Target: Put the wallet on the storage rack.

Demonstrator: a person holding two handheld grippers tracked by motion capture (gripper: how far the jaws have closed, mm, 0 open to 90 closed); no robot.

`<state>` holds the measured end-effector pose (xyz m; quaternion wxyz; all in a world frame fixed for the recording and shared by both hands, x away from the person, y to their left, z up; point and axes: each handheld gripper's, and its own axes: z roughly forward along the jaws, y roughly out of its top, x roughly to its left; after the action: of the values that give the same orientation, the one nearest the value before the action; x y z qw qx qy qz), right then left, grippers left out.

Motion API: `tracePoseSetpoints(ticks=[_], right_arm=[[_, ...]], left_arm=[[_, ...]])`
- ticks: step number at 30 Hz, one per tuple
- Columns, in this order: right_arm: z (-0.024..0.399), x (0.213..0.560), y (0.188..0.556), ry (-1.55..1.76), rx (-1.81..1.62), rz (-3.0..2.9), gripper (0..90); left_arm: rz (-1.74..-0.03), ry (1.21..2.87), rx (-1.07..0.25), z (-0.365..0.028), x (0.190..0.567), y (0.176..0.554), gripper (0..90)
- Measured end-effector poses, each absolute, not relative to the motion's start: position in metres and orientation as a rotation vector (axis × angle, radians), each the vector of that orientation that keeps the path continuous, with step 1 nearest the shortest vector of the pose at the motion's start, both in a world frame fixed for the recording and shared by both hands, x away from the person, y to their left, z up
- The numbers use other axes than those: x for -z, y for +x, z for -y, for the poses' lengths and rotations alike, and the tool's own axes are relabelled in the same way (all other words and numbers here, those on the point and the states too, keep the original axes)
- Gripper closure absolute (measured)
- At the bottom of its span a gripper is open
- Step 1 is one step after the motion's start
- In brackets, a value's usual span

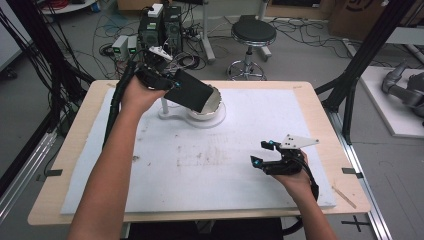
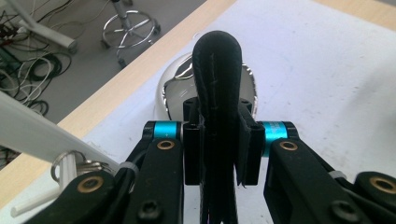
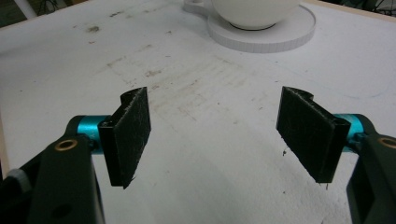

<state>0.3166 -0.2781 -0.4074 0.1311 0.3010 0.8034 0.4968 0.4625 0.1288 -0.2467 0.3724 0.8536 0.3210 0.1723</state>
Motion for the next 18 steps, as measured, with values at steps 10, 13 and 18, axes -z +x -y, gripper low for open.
tracePoseSetpoints(ticks=[10,13,18], right_arm=[[0.278,0.408,0.317,0.874,-1.443,-2.343,26.7],[0.276,0.41,0.317,0.87,-1.438,-2.354,26.7],[0.276,0.411,0.318,0.873,-1.441,-2.353,26.7]], left_arm=[[-0.898,2.168,-0.405,-0.106,0.273,0.487,75.1],[-0.954,2.136,-0.449,-0.111,0.276,0.492,69.6],[-0.978,2.108,-0.521,-0.119,0.272,0.49,54.5]])
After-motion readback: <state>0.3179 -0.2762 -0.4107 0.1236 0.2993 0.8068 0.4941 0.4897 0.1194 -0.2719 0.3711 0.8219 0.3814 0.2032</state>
